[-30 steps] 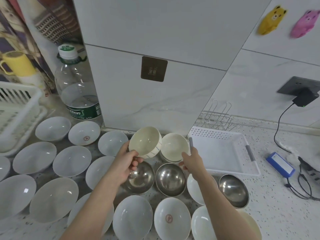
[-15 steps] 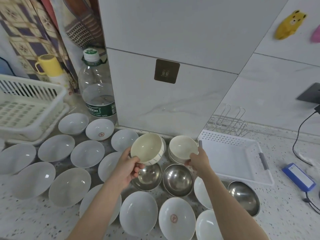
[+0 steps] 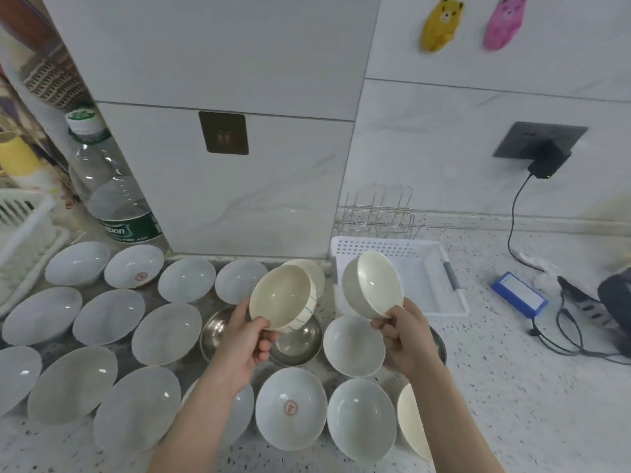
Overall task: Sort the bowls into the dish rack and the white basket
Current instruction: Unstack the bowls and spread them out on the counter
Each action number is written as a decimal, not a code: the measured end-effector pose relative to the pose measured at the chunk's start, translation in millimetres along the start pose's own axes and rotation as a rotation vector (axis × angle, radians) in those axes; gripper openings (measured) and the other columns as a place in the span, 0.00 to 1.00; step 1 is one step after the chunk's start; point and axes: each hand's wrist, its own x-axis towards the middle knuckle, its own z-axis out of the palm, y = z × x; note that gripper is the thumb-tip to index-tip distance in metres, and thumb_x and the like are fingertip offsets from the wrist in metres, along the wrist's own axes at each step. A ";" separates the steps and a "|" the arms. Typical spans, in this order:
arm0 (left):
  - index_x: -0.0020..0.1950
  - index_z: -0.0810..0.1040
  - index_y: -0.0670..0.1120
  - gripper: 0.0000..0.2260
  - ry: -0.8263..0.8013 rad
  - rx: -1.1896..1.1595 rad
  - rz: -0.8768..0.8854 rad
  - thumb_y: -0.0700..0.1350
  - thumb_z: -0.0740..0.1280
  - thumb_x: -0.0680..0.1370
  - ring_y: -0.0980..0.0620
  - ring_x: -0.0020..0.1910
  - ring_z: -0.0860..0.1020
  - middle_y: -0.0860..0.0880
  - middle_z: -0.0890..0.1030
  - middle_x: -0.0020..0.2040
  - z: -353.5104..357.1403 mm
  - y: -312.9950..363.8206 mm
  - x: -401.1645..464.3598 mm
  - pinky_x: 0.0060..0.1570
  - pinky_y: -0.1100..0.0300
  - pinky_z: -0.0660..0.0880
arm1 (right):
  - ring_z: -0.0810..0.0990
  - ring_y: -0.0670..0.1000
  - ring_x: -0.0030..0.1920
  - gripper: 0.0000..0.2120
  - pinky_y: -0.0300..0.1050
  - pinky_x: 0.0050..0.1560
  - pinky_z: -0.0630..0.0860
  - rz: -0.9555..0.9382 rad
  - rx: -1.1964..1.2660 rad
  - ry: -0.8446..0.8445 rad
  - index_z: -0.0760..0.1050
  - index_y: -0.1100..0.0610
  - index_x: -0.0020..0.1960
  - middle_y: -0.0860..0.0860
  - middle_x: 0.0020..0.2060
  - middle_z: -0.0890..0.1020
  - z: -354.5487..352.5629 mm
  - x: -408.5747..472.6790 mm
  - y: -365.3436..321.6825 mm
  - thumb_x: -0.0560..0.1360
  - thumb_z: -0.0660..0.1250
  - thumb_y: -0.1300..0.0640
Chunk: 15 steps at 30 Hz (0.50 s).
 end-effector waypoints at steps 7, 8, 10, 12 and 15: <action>0.63 0.73 0.55 0.23 -0.095 0.083 0.007 0.31 0.57 0.77 0.56 0.21 0.70 0.47 0.78 0.26 77.0 -30.5 -20.2 0.17 0.65 0.62 | 0.70 0.44 0.19 0.17 0.34 0.18 0.60 -0.147 0.081 0.285 0.71 0.57 0.58 0.67 0.36 0.80 -95.8 -18.7 6.6 0.75 0.54 0.71; 0.64 0.73 0.56 0.24 -0.097 0.099 0.003 0.31 0.57 0.77 0.56 0.21 0.70 0.46 0.78 0.27 87.0 -36.0 -22.6 0.18 0.65 0.62 | 0.69 0.43 0.18 0.19 0.34 0.18 0.62 -0.155 0.066 0.333 0.70 0.54 0.61 0.67 0.36 0.81 -109.5 -18.5 7.7 0.75 0.55 0.70; 0.64 0.72 0.59 0.24 -0.100 0.129 -0.013 0.32 0.58 0.77 0.55 0.21 0.70 0.44 0.79 0.28 105.4 -47.3 -26.9 0.18 0.64 0.64 | 0.71 0.43 0.19 0.23 0.35 0.19 0.63 -0.149 -0.006 0.423 0.67 0.49 0.66 0.65 0.36 0.82 -136.7 -17.6 11.4 0.75 0.56 0.68; 0.64 0.71 0.61 0.25 -0.109 0.150 -0.029 0.32 0.58 0.77 0.55 0.21 0.70 0.44 0.79 0.27 122.1 -57.9 -31.8 0.19 0.63 0.65 | 0.76 0.43 0.21 0.27 0.35 0.20 0.65 -0.134 -0.084 0.468 0.65 0.51 0.71 0.68 0.41 0.82 -162.9 -16.9 17.6 0.75 0.56 0.67; 0.62 0.71 0.64 0.25 -0.122 0.158 -0.049 0.33 0.59 0.78 0.55 0.21 0.70 0.44 0.78 0.26 144.3 -72.5 -38.5 0.19 0.63 0.65 | 0.78 0.44 0.23 0.26 0.37 0.22 0.66 -0.112 -0.172 0.463 0.66 0.50 0.70 0.68 0.43 0.82 -194.0 -16.2 26.2 0.75 0.56 0.67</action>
